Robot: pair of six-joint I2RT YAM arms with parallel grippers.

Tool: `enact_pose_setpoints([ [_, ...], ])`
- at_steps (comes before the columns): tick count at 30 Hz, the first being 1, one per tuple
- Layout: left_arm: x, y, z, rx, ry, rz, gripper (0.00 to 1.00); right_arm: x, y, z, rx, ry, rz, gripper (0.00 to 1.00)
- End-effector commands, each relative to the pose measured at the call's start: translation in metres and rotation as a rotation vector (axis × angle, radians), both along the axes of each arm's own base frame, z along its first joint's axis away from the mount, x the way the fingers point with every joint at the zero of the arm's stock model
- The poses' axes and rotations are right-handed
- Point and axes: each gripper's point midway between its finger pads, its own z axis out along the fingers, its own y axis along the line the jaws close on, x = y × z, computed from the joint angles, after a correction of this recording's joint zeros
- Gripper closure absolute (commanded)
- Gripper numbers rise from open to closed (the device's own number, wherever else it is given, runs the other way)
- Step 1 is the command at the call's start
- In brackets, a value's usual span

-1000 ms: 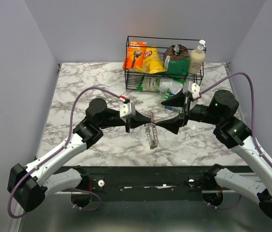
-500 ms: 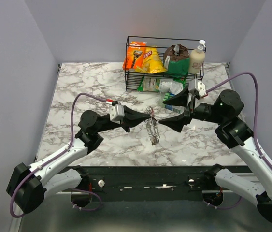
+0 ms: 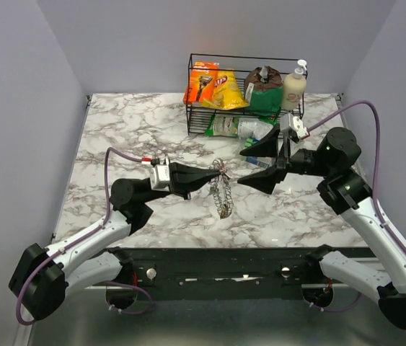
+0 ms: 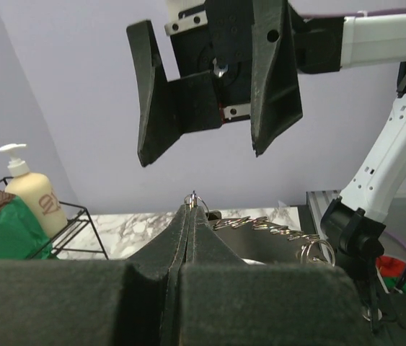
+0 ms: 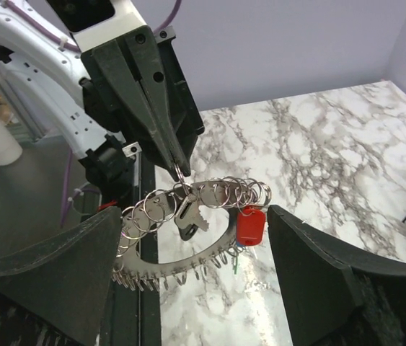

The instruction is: Put the keys on the keyring

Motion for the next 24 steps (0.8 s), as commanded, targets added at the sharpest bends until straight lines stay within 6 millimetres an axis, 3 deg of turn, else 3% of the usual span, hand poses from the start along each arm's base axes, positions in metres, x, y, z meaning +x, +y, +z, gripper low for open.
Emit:
enact_pose_setpoints([
  [1, -0.012, 0.018, 0.041, -0.163, -0.098, 0.021, 1.0, -0.014, 0.004, 0.02, 0.042, -0.035, 0.104, 0.12],
  [24, -0.027, 0.016, 0.055, -0.208, -0.116, -0.081, 1.0, -0.013, 0.016, 0.019, 0.068, 0.039, 0.22, 0.25],
])
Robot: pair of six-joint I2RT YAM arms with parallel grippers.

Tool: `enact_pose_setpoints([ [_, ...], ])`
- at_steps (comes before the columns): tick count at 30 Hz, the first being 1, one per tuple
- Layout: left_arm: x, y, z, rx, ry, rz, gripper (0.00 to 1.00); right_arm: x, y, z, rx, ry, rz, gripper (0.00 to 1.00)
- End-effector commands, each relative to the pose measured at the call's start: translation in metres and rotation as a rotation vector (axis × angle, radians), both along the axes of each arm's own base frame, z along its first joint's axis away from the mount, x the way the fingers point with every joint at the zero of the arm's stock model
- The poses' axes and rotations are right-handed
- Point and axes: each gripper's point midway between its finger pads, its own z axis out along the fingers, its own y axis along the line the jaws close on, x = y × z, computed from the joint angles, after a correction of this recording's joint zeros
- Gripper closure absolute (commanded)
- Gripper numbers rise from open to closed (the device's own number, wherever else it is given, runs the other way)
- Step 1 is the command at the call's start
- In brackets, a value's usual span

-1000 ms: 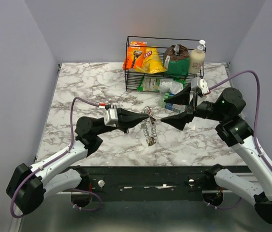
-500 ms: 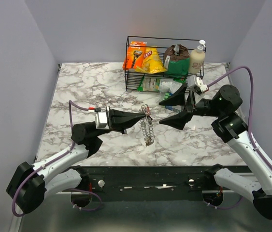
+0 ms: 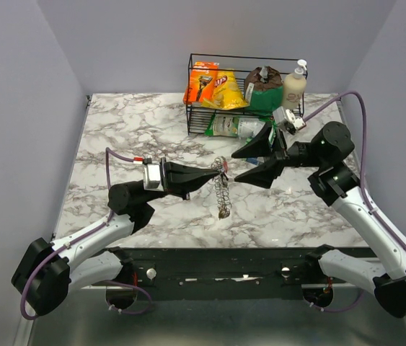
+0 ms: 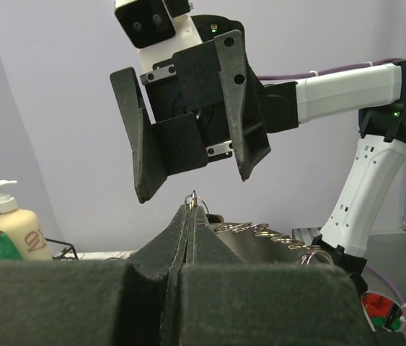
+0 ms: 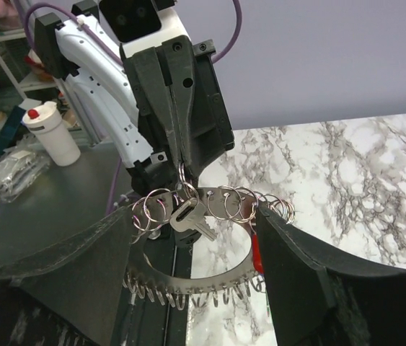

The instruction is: Put the keys on the keyring

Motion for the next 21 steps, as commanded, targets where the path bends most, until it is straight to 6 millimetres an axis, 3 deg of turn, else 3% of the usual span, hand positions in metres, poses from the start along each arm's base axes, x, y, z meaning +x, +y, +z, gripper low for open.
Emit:
enact_pose_setpoints([
  [1, -0.016, 0.01, 0.033, -0.084, -0.116, -0.016, 1.0, -0.005, 0.001, 0.006, 0.007, -0.004, 0.051, 0.26],
  [21, -0.017, 0.006, 0.028, -0.048, -0.113, -0.031, 1.0, -0.007, 0.018, -0.006, -0.023, 0.053, 0.115, 0.32],
])
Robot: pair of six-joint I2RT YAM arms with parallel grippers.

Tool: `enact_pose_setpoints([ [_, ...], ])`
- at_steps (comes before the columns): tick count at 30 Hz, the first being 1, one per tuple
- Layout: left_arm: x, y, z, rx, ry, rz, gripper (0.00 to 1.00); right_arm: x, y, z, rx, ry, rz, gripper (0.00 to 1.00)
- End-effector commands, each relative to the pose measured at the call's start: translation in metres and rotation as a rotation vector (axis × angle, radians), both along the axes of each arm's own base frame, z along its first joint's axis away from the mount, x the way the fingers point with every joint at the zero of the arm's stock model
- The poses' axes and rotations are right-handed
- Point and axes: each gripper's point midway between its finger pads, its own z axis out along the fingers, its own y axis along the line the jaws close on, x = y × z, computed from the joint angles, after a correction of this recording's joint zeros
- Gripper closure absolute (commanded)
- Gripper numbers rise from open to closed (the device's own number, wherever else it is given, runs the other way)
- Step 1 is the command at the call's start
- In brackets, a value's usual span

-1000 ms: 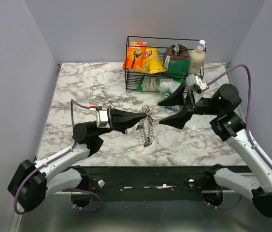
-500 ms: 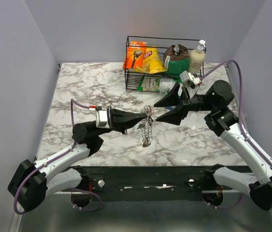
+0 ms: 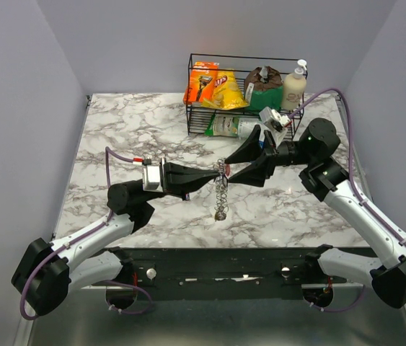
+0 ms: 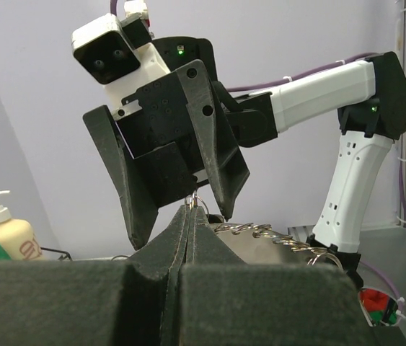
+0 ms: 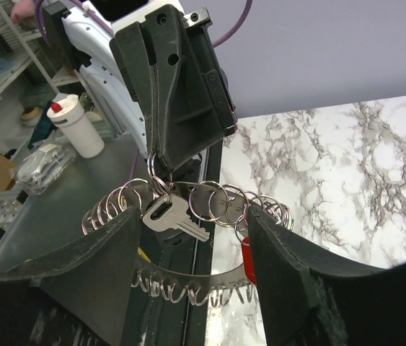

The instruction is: Put the keys on the keyring

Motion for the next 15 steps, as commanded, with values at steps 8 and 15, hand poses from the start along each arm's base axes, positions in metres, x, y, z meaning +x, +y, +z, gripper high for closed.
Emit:
enact_pose_setpoints([
  [8, -0.011, 0.005, 0.023, -0.049, -0.085, -0.015, 1.0, -0.009, 0.001, 0.018, 0.038, -0.045, 0.029, 0.39],
  [15, -0.01, 0.004, 0.021, -0.041, -0.083, -0.014, 1.0, -0.012, 0.0, 0.024, 0.044, -0.054, 0.027, 0.42],
])
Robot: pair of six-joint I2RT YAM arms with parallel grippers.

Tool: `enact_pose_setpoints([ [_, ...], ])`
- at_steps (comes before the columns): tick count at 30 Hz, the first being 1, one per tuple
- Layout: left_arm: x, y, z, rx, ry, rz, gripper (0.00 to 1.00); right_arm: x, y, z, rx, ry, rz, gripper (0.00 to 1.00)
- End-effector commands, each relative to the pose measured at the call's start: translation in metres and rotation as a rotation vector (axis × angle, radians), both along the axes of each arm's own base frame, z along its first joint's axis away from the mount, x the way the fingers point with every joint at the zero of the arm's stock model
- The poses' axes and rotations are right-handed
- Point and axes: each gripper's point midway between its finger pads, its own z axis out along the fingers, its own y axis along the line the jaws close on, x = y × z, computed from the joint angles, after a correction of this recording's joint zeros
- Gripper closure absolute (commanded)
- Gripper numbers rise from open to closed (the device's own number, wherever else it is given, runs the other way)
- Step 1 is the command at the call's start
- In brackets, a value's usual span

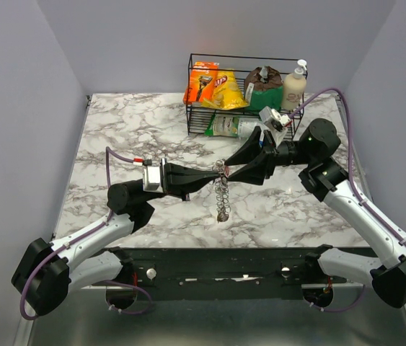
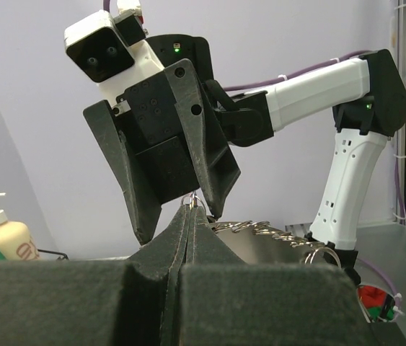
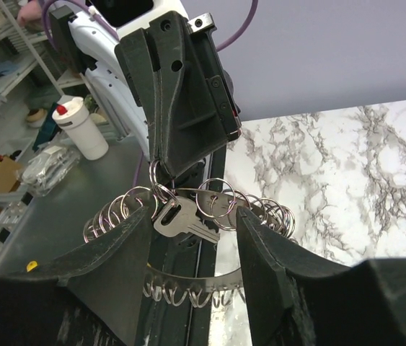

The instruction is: Put the keys on the keyring

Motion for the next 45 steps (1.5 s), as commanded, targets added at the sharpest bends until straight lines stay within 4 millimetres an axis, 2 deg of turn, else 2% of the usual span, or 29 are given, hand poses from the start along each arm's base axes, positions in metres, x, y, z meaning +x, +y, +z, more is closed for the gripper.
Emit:
enact_pose_setpoints([
  [1, -0.008, 0.004, 0.021, -0.048, -0.072, -0.005, 1.0, -0.009, -0.002, 0.021, 0.036, -0.06, 0.012, 0.42],
  [7, -0.01, 0.004, 0.022, -0.046, -0.078, -0.013, 1.0, -0.007, -0.003, 0.023, 0.042, -0.066, -0.01, 0.46],
  [13, -0.01, 0.005, 0.023, -0.045, -0.079, -0.014, 1.0, -0.004, -0.004, 0.024, 0.047, -0.072, -0.044, 0.45],
  [24, -0.01, 0.005, 0.023, -0.044, -0.077, -0.017, 1.0, -0.007, 0.001, 0.019, 0.03, -0.047, 0.012, 0.49],
  [28, -0.01, 0.004, 0.022, -0.041, -0.076, -0.017, 1.0, -0.009, 0.001, 0.017, 0.028, -0.043, 0.02, 0.58],
  [29, -0.011, 0.004, 0.022, -0.042, -0.076, -0.018, 1.0, -0.009, 0.001, 0.017, 0.028, -0.044, 0.019, 0.66],
  [32, -0.011, 0.005, 0.022, -0.044, -0.077, -0.015, 1.0, -0.009, 0.001, 0.015, 0.024, -0.042, 0.014, 0.83],
  [39, -0.011, 0.007, 0.024, -0.055, -0.082, -0.006, 1.0, -0.008, 0.0, 0.007, 0.01, -0.033, 0.002, 0.87],
  [45, -0.011, 0.008, 0.025, -0.061, -0.081, -0.001, 1.0, -0.009, 0.0, 0.0, 0.001, -0.023, 0.004, 0.94],
])
